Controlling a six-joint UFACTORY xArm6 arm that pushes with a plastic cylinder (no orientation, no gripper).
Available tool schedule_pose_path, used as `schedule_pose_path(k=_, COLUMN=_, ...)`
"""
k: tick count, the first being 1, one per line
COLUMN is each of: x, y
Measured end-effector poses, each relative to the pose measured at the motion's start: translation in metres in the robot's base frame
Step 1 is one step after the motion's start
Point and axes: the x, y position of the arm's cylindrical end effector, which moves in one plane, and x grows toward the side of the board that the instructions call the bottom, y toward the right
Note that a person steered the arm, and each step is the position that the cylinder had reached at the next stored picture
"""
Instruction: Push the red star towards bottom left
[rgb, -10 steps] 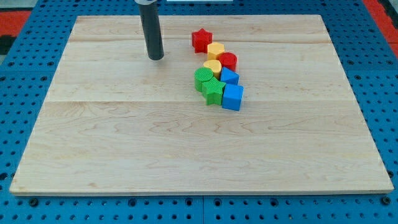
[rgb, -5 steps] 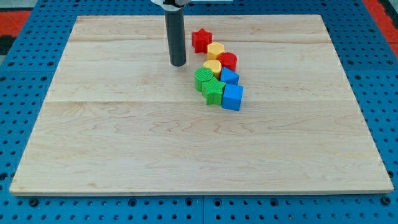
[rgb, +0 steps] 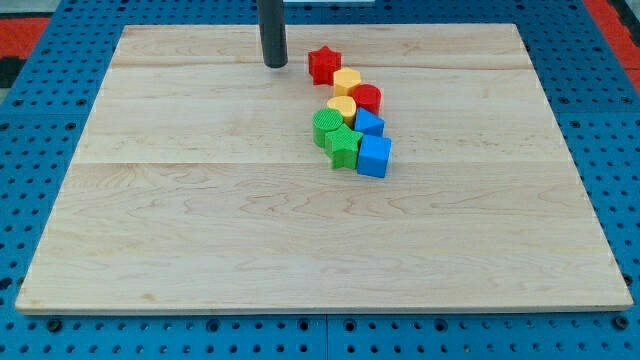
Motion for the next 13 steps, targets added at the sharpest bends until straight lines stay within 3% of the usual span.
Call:
schedule_pose_path(k=1, x=-0.054, y=0.010)
schedule_pose_path(k=3, x=-0.060, y=0.053)
schedule_pose_path(k=4, x=-0.038, y=0.100)
schedule_pose_path(k=5, x=0.010, y=0.092)
schedule_pose_path(k=6, x=0.028, y=0.027)
schedule_pose_path(k=9, x=0.098, y=-0.095)
schedule_pose_path(k=10, x=0.123, y=-0.103)
schedule_pose_path(k=12, x=0.103, y=-0.078)
schedule_pose_path(k=13, x=0.153, y=-0.078)
